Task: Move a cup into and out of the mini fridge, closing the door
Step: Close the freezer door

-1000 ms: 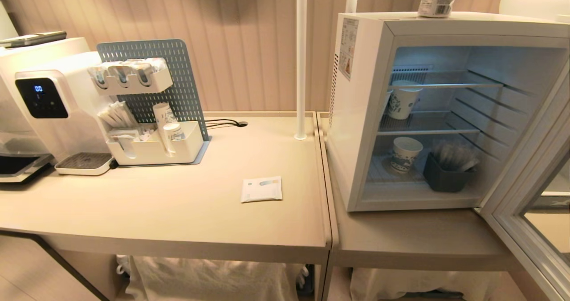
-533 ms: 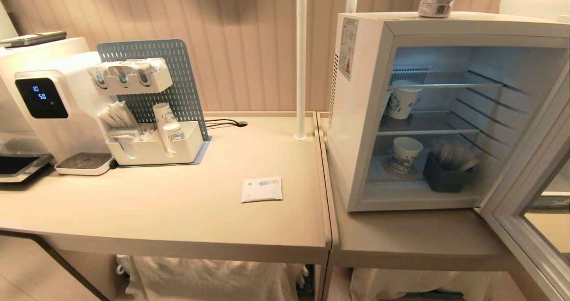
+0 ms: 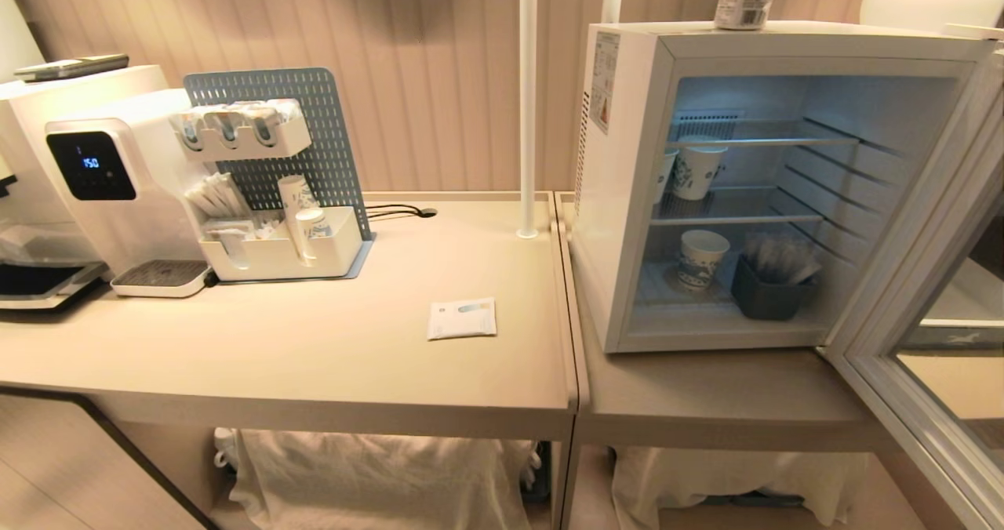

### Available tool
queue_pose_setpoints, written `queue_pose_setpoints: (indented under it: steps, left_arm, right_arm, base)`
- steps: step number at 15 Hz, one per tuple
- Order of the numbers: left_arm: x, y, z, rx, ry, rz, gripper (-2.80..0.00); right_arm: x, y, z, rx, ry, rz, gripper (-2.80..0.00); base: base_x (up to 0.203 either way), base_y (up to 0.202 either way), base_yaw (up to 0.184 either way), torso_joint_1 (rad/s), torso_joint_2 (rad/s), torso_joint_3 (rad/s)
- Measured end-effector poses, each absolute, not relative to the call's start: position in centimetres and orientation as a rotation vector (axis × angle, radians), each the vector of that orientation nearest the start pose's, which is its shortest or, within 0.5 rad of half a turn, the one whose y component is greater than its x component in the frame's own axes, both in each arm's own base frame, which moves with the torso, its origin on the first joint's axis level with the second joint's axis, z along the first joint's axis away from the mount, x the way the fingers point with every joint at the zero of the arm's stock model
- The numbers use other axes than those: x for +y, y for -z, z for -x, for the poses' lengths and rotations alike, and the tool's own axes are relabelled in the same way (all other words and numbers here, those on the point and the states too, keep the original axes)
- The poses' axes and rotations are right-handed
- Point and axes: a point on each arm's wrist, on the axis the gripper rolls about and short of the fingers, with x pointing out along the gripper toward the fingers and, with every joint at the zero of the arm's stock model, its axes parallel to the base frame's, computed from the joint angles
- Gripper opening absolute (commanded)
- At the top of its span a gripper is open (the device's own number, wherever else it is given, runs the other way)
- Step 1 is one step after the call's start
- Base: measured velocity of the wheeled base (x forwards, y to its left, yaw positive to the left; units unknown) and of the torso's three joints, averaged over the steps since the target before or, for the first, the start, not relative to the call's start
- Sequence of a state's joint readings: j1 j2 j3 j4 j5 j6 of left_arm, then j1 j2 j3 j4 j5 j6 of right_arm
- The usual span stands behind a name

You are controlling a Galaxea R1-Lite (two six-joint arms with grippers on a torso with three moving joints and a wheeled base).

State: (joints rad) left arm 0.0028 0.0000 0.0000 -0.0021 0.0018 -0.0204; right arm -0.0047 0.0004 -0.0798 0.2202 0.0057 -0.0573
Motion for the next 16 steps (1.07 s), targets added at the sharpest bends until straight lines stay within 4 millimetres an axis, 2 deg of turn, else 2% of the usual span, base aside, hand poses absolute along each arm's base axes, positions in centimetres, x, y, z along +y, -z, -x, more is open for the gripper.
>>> queue_pose_setpoints:
  steps: [6,12,16]
  left_arm:
    - [0.00,-7.57,2.28,-0.002,-0.005,0.021,-2.80]
    - [0.00,-7.56,2.28,-0.001,-0.004,0.019,-2.80]
    - [0.00,-7.57,2.28,-0.002,-0.004,0.019,-2.80]
  right_arm:
    - [0.02,-7.49,2.98,0.132,0.000,0.032,-2.80]
    - [0.02,-7.57,2.37,0.018,0.002,0.034,-2.80]
    - [0.01,-7.27,2.29,0.028,0.003,0.030,-2.80]
  base:
    - [-0.159,0.000,-0.001,0.002,0.00,0.001]
    - [0.000,0.000,0.000,0.000,0.00,0.000]
    - [0.000,0.000,0.000,0.000,0.00,0.000]
